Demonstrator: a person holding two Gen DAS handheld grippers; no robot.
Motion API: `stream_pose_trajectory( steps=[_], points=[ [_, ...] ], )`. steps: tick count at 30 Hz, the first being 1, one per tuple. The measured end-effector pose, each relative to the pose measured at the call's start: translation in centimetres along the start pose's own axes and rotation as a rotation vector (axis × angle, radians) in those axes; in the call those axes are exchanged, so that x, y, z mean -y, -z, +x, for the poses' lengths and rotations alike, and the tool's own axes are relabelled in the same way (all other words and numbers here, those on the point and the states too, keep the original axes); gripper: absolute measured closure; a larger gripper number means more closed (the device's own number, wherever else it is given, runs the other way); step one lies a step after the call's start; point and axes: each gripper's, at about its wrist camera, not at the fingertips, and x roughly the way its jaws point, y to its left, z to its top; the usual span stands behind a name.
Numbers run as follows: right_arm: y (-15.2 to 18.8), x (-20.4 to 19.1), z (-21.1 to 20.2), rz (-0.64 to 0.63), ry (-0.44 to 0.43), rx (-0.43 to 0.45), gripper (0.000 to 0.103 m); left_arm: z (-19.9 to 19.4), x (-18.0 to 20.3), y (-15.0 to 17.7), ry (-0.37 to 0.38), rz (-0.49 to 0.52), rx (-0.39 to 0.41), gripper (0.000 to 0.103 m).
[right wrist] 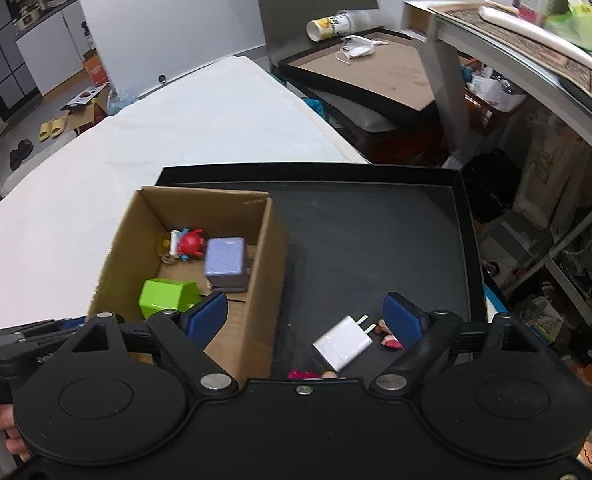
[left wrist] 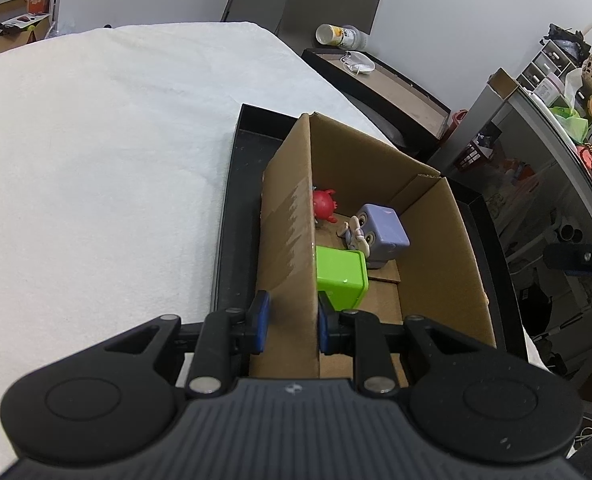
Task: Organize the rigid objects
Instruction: 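Move the right tool back over the pink bear figure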
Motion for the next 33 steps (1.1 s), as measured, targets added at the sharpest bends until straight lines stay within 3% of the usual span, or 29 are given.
stream_pose_trajectory(
  steps=[19,33],
  points=[
    [3.6,5.2,3.5,0.098,-0.003,-0.051,0.018,0.2,0.4,0.1,-0.025,0.015,-0.003,0.08],
    [5.0,5.1,8.2,0.145,-0.094,-0.2,0.019,0.7,0.6,0.0,-0.042,0.025,-0.008,0.08]
  ],
)
